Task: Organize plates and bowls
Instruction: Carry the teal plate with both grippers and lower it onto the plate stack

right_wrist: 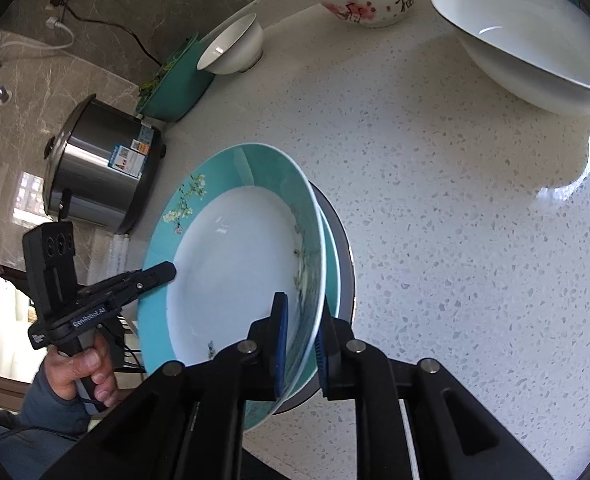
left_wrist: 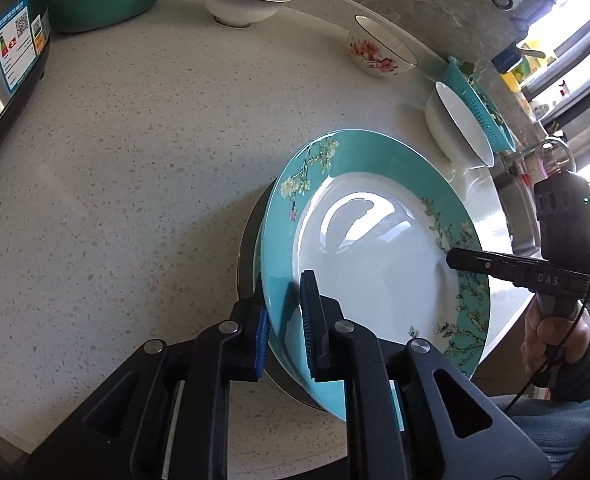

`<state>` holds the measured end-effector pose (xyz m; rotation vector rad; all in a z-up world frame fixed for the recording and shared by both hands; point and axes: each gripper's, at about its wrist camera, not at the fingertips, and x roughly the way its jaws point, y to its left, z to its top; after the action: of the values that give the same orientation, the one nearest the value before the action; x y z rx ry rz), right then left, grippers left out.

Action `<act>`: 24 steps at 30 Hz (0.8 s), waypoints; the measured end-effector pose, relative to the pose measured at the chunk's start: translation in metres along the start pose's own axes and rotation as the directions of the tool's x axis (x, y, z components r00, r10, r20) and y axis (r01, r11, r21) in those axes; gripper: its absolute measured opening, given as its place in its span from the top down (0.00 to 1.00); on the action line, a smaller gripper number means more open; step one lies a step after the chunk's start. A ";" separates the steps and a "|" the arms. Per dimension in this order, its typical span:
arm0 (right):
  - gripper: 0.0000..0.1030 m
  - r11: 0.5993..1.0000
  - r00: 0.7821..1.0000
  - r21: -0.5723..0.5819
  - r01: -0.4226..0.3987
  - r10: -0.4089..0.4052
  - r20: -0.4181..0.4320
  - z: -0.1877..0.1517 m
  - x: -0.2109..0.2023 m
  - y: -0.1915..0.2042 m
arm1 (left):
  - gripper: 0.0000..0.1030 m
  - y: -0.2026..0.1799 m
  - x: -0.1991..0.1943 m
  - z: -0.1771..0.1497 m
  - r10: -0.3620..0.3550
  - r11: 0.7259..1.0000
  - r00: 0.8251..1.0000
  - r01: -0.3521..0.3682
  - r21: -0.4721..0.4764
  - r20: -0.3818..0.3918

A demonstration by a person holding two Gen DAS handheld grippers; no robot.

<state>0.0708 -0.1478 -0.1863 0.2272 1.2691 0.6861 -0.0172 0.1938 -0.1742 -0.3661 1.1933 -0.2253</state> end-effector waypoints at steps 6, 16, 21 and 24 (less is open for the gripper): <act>0.82 0.998 0.998 -0.039 0.051 -0.050 0.024 -0.001 -0.001 0.005 | 0.88 -0.014 0.009 0.009 0.013 1.000 1.000 -0.013 0.029 0.006; 0.72 0.926 0.952 -0.221 0.306 -0.291 0.096 -0.012 0.005 0.041 | 0.85 -0.027 0.012 0.012 0.053 0.992 0.999 -0.053 0.112 0.004; 0.69 0.904 0.925 -0.199 0.379 -0.366 0.101 -0.014 0.012 0.041 | 0.85 -0.035 0.015 0.011 0.083 0.979 0.996 -0.084 0.188 0.011; 0.67 0.891 0.912 -0.197 0.410 -0.395 0.111 -0.016 0.015 0.044 | 0.85 -0.037 0.017 0.013 0.085 0.972 0.996 -0.087 0.219 0.019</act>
<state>0.0427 -0.1073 -0.1805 -0.1909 1.1189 0.4467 0.0014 0.1558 -0.1705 -0.1212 1.1594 -0.2769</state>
